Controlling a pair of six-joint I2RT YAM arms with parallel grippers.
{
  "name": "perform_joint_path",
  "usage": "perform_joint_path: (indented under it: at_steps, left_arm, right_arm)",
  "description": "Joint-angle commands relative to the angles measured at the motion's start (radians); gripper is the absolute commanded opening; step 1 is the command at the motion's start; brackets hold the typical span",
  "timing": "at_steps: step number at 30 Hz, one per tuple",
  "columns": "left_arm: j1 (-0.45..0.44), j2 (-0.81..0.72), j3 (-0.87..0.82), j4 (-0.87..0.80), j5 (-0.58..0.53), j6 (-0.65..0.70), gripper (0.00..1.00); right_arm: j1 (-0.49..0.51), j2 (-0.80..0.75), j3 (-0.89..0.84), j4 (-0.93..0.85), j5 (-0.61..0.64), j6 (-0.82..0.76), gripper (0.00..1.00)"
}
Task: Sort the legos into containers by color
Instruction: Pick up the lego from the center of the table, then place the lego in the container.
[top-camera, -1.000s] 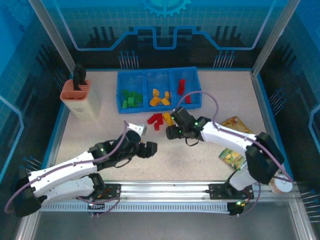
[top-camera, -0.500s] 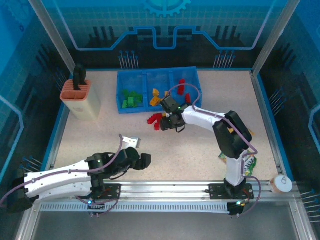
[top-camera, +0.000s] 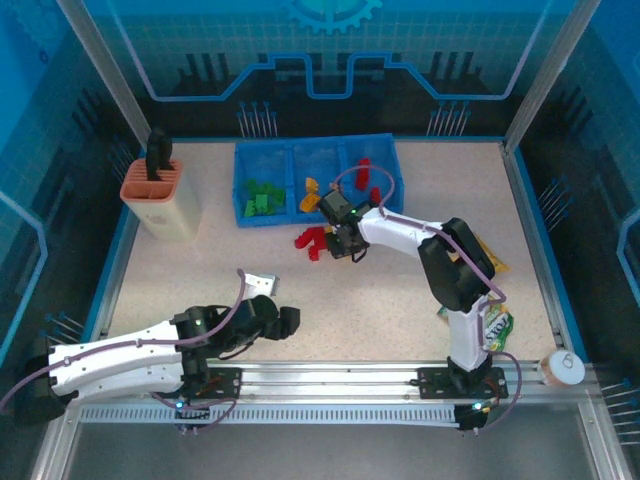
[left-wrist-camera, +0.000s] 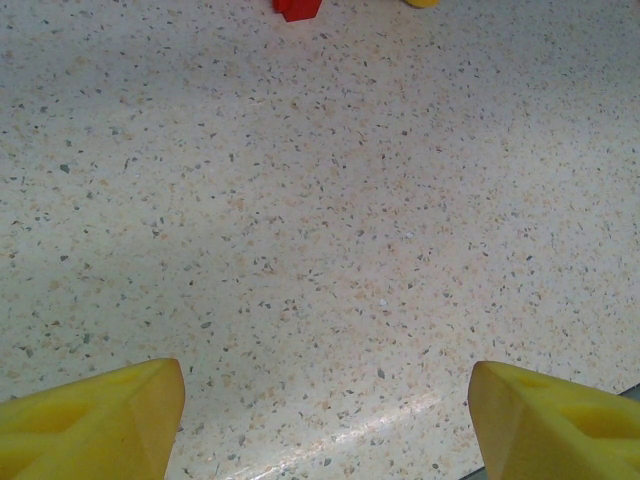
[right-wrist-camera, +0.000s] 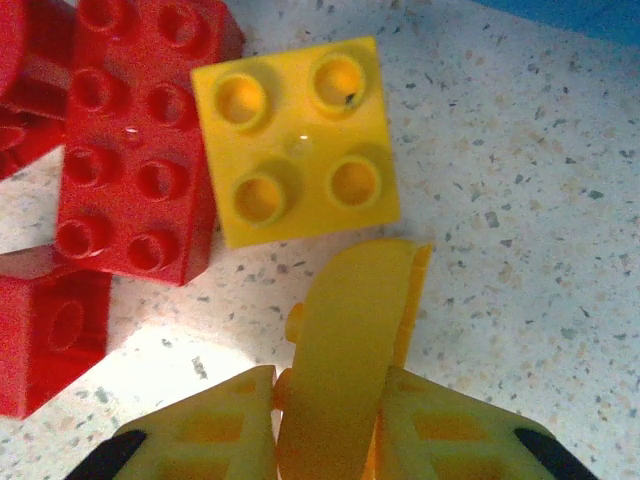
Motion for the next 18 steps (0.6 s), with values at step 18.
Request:
perform_joint_path:
  at_steps: [18]
  left_arm:
    - [-0.024, 0.01, 0.031, -0.035, -0.041, -0.016, 0.75]
  right_arm:
    - [-0.031, 0.138, 0.569, -0.224, -0.026, -0.091, 0.27]
